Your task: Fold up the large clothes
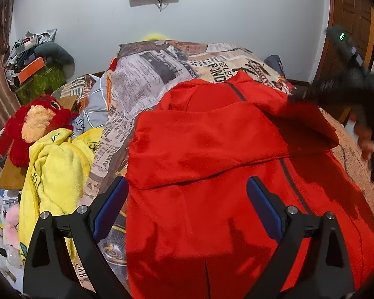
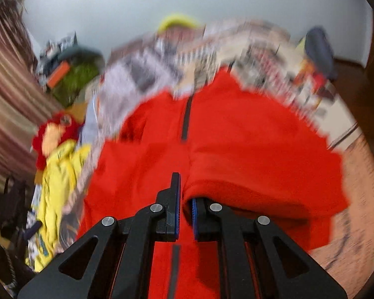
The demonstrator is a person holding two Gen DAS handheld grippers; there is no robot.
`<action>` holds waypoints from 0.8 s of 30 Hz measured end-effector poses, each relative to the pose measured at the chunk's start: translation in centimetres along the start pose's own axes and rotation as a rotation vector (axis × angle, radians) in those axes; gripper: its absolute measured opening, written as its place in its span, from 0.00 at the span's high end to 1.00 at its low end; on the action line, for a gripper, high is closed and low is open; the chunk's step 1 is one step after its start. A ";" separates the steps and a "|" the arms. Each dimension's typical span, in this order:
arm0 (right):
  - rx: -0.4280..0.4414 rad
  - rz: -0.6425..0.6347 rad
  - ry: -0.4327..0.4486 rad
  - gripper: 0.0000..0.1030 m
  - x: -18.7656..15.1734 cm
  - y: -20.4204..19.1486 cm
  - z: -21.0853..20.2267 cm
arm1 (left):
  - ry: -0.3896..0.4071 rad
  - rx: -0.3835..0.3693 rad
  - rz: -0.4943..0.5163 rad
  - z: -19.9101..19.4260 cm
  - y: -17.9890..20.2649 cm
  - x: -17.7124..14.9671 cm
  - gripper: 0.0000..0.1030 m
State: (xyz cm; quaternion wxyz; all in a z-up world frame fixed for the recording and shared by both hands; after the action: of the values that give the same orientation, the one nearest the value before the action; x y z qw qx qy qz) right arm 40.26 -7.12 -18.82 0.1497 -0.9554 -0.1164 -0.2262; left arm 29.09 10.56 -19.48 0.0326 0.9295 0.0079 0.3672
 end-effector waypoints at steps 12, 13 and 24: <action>-0.016 -0.057 -0.223 0.84 -4.4 0.1 2.0 | -0.006 -0.011 0.033 -0.4 1.9 0.4 0.07; -0.005 -0.069 -0.230 0.82 -4.6 0.2 1.5 | -0.004 -0.013 0.042 -0.5 2.4 0.6 0.07; -0.047 -0.123 -0.012 0.79 -5.6 4.1 -6.6 | 0.031 -0.040 0.179 -1.4 9.2 3.8 0.07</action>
State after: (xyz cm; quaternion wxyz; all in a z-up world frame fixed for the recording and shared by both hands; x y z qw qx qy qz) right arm 33.99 -14.05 -16.81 0.1126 -0.9511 -0.1703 -0.2318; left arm 30.81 1.59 -15.25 0.0183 0.9198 -0.0819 0.3832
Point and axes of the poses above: each gripper's, at about its wrist camera, not at the fingertips, and z roughly the way its jaws point, y to its right, x to its top, the point moved 3 cm from there along z, roughly the way its jaws point, and after that the axes turned 6 degrees about -x, right-handed, at the moved point
